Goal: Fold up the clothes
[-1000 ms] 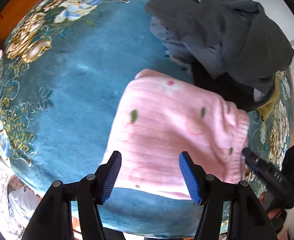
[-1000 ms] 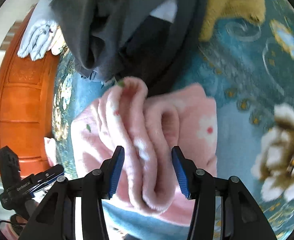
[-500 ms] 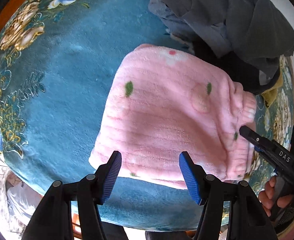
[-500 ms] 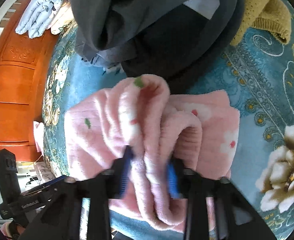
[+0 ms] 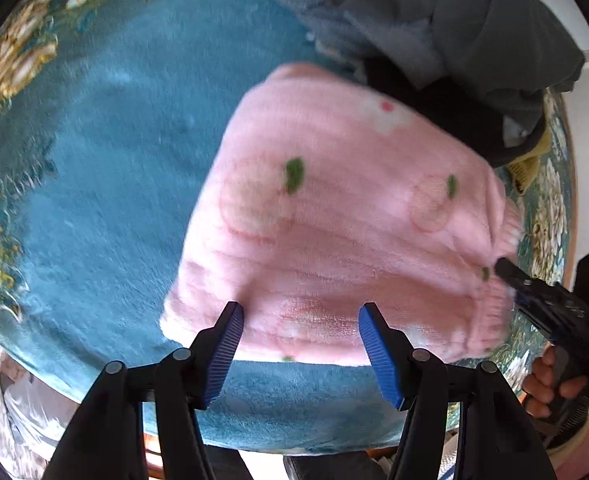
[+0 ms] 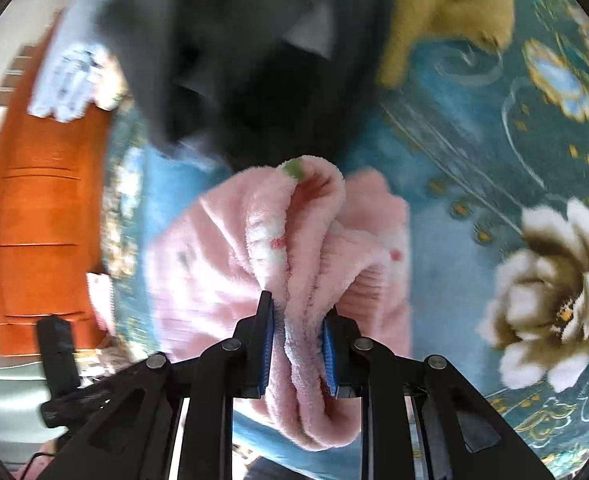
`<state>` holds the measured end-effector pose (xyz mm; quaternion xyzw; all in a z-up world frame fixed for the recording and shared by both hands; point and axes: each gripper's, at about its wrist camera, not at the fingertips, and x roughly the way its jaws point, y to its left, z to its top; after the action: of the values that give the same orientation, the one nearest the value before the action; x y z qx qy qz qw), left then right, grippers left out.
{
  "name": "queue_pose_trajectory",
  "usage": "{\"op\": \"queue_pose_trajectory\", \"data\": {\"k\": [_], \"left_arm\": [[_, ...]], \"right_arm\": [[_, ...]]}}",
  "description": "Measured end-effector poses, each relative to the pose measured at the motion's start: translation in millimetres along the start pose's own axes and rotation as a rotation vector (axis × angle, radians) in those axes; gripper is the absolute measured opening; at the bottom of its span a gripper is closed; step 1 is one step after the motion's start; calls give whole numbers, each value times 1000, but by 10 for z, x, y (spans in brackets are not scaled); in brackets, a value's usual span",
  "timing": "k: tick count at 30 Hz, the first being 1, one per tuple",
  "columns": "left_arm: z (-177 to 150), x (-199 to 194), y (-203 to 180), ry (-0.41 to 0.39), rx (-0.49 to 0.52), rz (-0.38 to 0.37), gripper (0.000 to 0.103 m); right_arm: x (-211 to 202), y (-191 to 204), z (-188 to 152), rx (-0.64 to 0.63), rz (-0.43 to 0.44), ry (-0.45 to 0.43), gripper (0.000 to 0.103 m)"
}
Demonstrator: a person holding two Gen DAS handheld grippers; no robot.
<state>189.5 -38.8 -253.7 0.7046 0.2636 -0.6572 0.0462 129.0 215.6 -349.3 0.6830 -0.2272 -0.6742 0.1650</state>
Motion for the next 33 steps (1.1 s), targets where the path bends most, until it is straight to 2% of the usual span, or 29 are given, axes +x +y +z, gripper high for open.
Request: {"op": "queue_pose_trajectory", "data": {"k": [2, 4, 7, 10, 12, 15, 20, 22, 25, 26, 28, 30, 33], "left_arm": [[-12, 64, -15, 18, 12, 18, 64], [-24, 112, -35, 31, 28, 35, 64], [-19, 21, -62, 1, 46, 44, 64], [45, -173, -42, -77, 46, 57, 64], [127, -253, 2, -127, 44, 106, 64], [313, -209, 121, -143, 44, 159, 64], [496, -10, 401, -121, 0, 117, 64], [543, 74, 432, -96, 21, 106, 67], [586, 132, 480, -86, 68, 43, 68], [601, 141, 526, -79, 62, -8, 68], [637, 187, 667, -43, 17, -146, 70], [668, 239, 763, -20, -11, -223, 72], [720, 412, 734, 32, 35, -288, 80]], "right_arm": [[116, -85, 9, 18, -30, 14, 28], [130, -132, 13, 41, -23, 4, 31], [89, -127, -1, 47, -27, -8, 38], [-32, -52, -60, -21, -59, -29, 55], [-62, -45, -86, -30, -60, -41, 77], [-48, -52, -110, -17, -62, -58, 79], [161, -80, -142, 18, -76, -43, 79], [223, -121, -158, 22, -101, -41, 79], [279, -219, -161, 47, -92, -52, 84], [298, -257, -162, 59, -83, -53, 87], [341, -365, -173, 89, -40, -49, 87], [369, -441, -182, 119, 16, -36, 88], [388, -442, -177, 105, 59, -35, 88]]}}
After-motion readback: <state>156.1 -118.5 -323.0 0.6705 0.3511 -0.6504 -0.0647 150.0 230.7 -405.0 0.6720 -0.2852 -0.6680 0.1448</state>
